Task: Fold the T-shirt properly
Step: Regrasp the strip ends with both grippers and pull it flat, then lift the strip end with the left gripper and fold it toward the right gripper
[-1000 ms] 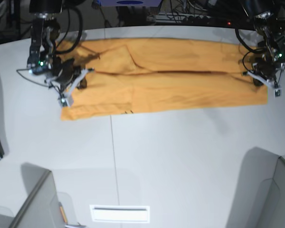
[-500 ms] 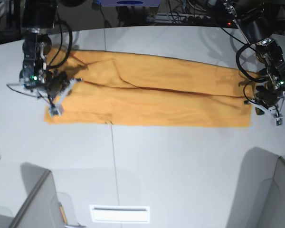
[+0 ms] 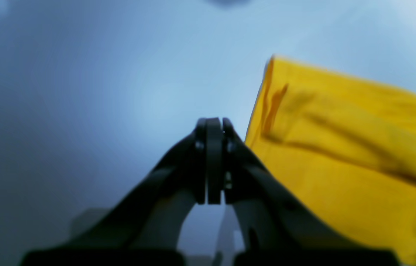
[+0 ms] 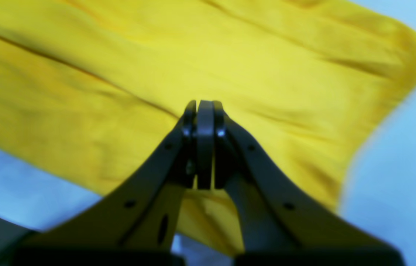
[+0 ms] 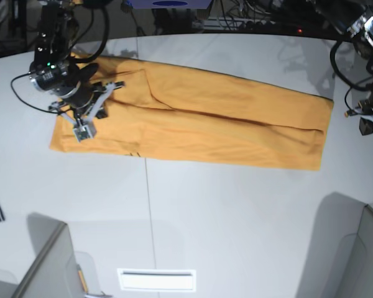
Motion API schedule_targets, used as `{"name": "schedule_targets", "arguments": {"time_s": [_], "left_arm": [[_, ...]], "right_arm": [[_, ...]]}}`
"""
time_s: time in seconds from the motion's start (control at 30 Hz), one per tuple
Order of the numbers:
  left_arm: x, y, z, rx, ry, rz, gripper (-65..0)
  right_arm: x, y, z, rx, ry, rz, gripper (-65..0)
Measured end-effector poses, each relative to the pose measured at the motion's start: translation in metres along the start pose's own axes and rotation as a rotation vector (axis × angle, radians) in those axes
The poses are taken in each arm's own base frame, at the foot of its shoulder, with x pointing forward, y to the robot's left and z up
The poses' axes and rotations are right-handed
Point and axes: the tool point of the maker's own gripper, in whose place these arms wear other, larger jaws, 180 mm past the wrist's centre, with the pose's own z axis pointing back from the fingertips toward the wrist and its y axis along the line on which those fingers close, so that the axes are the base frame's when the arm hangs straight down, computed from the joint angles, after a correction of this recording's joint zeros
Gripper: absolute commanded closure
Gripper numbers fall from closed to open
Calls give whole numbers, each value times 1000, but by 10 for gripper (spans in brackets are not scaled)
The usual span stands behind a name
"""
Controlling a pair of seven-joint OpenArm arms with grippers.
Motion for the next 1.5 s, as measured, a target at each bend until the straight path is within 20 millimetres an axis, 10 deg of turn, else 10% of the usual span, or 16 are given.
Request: {"name": "schedule_targets", "arguments": {"time_s": [0.13, 0.33, 0.43, 0.7, 1.5], "left_arm": [[-1, -10, 4, -72, -75, 47, 0], [-12, -3, -5, -72, -60, 97, -459], [-9, -13, -19, -105, -52, 107, -579], [-28, -34, -68, -211, 82, 143, -587], [-43, -46, -111, -218, 155, 134, -584]], "right_arm": [[-14, 9, 1, 34, 14, -26, 0], [-17, 21, 3, 91, -19, -65, 0], [-19, 21, 3, 90, -13, -65, 0], [-18, 21, 3, 88, -12, -64, 0], [-17, 19, 3, 85, -16, -64, 0]]}}
